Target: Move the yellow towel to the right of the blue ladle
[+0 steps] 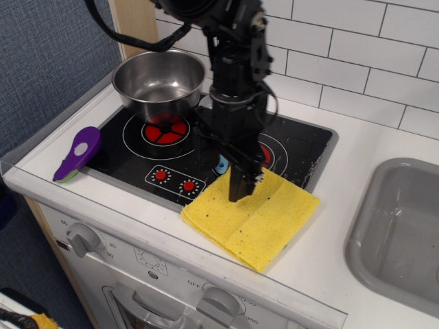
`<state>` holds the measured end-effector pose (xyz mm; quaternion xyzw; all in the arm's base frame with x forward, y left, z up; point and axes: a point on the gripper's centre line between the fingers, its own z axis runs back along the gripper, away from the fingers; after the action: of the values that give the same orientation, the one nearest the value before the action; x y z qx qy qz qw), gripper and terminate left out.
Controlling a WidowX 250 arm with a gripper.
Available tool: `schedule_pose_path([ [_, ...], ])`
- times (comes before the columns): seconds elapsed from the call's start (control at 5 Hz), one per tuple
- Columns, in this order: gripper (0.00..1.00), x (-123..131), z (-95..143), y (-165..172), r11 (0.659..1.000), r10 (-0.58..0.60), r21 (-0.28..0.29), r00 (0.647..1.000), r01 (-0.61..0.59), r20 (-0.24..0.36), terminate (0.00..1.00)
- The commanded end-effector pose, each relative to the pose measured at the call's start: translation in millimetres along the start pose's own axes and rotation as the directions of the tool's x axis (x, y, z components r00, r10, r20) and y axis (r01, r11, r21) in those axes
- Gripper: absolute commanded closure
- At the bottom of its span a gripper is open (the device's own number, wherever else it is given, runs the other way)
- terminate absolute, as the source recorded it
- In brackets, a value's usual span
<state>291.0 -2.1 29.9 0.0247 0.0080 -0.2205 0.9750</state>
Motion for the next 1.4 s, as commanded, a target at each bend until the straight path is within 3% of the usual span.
schedule_pose_path([
  [0.0, 0.00, 7, -9, -26, 0.998, 0.027, -0.064, 0.998, -0.023, 0.060, 0.00],
  [0.4, 0.00, 21, -33, -37, 0.995, 0.041, -0.090, 0.999, -0.038, 0.029, 0.00],
  [0.8, 0.00, 80, -23, 6, 0.974, 0.201, -0.121, 0.977, -0.192, 0.067, 0.00],
  [1.0, 0.00, 99, -20, 22, 0.963, 0.251, -0.121, 0.965, -0.240, 0.082, 0.00],
  [1.2, 0.00, 101, -21, 25, 0.959, 0.267, -0.120, 0.961, -0.257, 0.071, 0.00],
])
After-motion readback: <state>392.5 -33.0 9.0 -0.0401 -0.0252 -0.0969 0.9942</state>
